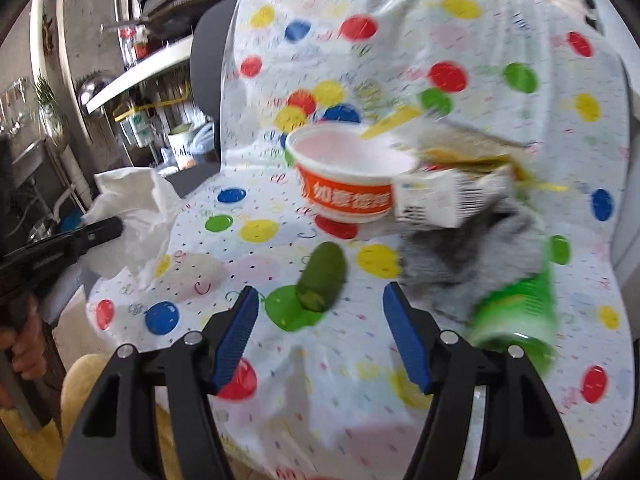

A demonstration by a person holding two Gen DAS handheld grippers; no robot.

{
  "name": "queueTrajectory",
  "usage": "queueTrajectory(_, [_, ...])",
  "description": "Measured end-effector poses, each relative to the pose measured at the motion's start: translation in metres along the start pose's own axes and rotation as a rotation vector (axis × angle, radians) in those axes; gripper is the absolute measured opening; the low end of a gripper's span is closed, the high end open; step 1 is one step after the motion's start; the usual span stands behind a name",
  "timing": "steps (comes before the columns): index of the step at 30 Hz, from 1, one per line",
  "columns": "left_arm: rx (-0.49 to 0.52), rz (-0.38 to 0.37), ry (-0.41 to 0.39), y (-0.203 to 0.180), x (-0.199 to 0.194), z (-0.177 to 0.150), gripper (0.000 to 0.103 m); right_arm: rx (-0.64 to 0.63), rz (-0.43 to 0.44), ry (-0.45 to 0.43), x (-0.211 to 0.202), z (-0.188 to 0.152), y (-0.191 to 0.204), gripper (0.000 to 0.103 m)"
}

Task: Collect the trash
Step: 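Grasp the green cucumber with the right tool while the left holds the tissue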

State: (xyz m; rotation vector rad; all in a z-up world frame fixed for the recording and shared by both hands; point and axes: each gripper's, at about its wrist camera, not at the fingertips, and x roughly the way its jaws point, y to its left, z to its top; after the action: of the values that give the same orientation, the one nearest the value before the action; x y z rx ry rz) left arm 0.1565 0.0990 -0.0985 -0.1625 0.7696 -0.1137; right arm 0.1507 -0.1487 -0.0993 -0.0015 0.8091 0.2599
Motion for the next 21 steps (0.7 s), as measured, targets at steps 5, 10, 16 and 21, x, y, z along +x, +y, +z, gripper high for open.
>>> queueTrajectory(5, [-0.043, -0.038, 0.020, 0.013, 0.008, -0.003, 0.002, 0.011, -0.044, 0.045, 0.042, 0.007, 0.012, 0.054])
queueTrajectory(10, [-0.067, -0.055, 0.026, 0.019, 0.013, -0.002, 0.002, 0.006, -0.102, 0.086, 0.068, 0.010, 0.015, 0.050])
queueTrajectory(16, [-0.069, -0.068, 0.037, 0.019, 0.016, -0.004, 0.002, 0.018, -0.128, 0.105, 0.072, 0.007, 0.013, 0.036])
queueTrajectory(21, [-0.058, -0.066, 0.035, 0.013, 0.011, -0.003, 0.002, 0.023, -0.125, 0.103, 0.066, 0.007, 0.009, 0.032])
